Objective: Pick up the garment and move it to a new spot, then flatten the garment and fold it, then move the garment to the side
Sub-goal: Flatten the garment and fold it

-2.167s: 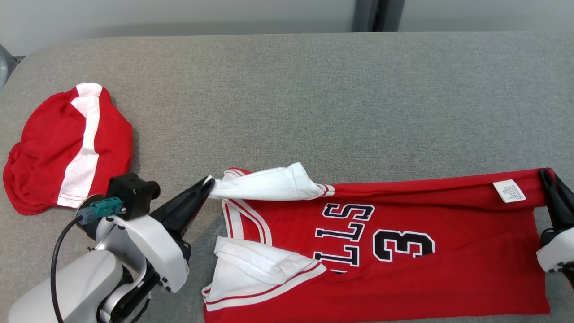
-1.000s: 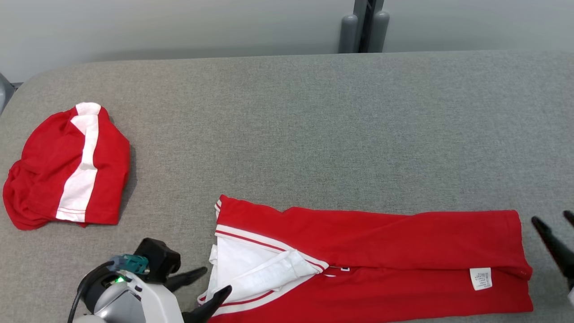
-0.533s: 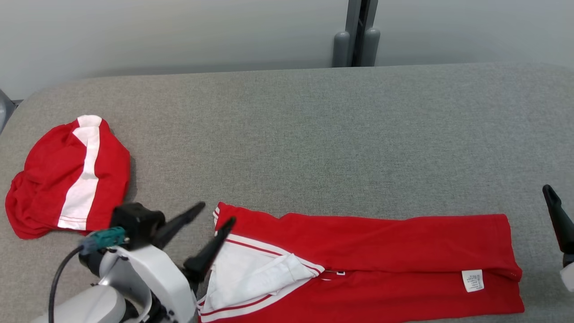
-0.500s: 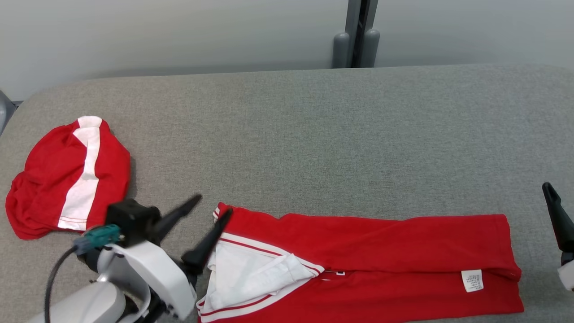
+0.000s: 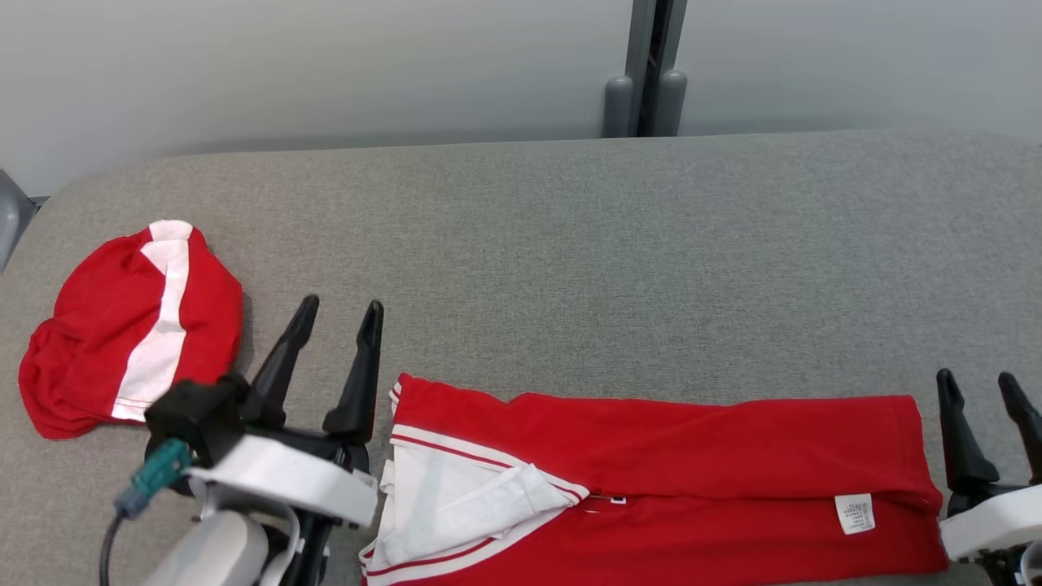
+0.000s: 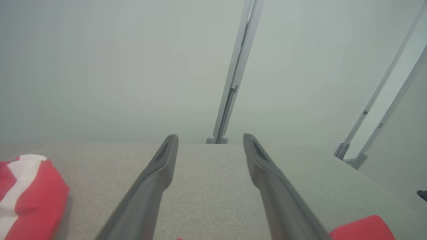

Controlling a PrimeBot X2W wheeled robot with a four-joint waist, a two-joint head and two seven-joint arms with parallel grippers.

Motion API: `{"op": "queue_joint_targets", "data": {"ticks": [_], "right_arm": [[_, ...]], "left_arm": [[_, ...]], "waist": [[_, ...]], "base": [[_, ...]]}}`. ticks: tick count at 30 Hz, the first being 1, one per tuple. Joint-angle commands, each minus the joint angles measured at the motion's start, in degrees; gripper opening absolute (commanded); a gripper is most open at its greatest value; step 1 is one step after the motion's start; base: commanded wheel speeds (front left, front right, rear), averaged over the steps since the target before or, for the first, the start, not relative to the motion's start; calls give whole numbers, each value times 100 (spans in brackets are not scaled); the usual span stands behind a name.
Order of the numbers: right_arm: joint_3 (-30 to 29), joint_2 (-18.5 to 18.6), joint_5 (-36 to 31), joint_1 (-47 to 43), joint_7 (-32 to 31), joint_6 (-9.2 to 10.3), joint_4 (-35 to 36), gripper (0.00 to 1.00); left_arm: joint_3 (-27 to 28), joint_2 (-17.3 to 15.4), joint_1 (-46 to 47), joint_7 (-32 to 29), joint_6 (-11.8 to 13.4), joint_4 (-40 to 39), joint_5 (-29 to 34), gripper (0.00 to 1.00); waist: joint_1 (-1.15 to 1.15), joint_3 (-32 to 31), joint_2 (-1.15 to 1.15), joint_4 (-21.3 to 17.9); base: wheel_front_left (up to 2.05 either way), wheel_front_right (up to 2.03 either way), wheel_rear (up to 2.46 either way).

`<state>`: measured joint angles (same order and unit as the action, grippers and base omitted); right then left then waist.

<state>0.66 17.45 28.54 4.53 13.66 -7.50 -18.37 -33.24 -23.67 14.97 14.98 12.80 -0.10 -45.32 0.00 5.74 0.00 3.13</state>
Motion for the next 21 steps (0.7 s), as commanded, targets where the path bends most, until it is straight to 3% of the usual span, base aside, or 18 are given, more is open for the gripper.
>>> {"op": "queue_joint_targets", "data": {"ticks": [1, 9, 21], "right_arm": [[27, -6, 28, -33, 63, 2, -70, 100], [80, -58, 62, -29, 128, 2, -456, 100], [3, -189, 272, 26, 147, 2, -1336, 100]], "left_arm": [[204, 152, -162, 21, -130, 59, 296, 100], [1042, 1175, -874, 22, -921, 596, 1482, 100], [1586, 1683, -912, 23, -1658, 1063, 2307, 100]], "waist": [[0, 3, 0, 5], [0, -10, 0, 20], [0, 76, 0, 136]], "base": [[0, 0, 0], [0, 0, 0], [0, 0, 0]]}}
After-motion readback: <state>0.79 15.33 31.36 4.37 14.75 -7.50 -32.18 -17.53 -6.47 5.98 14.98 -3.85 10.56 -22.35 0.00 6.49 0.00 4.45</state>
